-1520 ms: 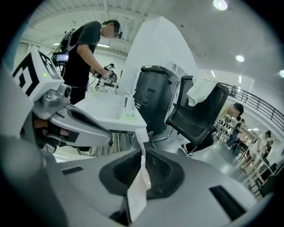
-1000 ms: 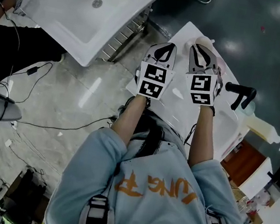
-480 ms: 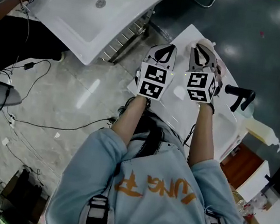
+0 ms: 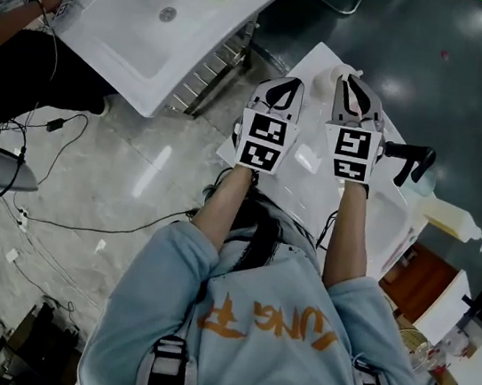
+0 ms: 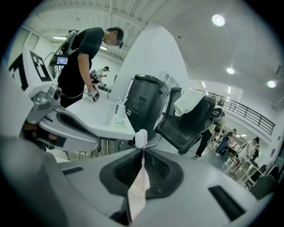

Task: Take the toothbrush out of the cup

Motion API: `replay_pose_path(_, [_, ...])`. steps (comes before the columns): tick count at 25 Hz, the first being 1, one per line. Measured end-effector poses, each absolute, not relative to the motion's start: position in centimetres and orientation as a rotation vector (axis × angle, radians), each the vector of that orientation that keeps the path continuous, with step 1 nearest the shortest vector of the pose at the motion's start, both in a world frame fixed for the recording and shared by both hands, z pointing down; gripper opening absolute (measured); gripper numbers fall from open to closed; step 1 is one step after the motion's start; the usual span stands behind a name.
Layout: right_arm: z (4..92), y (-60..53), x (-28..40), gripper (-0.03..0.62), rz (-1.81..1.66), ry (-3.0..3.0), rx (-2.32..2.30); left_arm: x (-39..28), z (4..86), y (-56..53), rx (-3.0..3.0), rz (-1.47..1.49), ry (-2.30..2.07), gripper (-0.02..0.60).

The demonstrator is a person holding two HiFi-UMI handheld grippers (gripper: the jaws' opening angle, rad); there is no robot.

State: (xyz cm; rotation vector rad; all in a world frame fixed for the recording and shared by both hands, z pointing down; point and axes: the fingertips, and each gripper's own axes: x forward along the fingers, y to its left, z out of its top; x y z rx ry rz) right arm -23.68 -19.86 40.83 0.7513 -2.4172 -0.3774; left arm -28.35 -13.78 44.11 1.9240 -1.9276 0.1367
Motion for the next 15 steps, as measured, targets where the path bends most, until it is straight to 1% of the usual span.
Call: replay_pose_path(15, [34.0, -19.3, -18.5, 0.040, -0.249, -2.605, 0.933, -22.9, 41.6, -14.6, 2.083, 0.199, -1.873, 0.008])
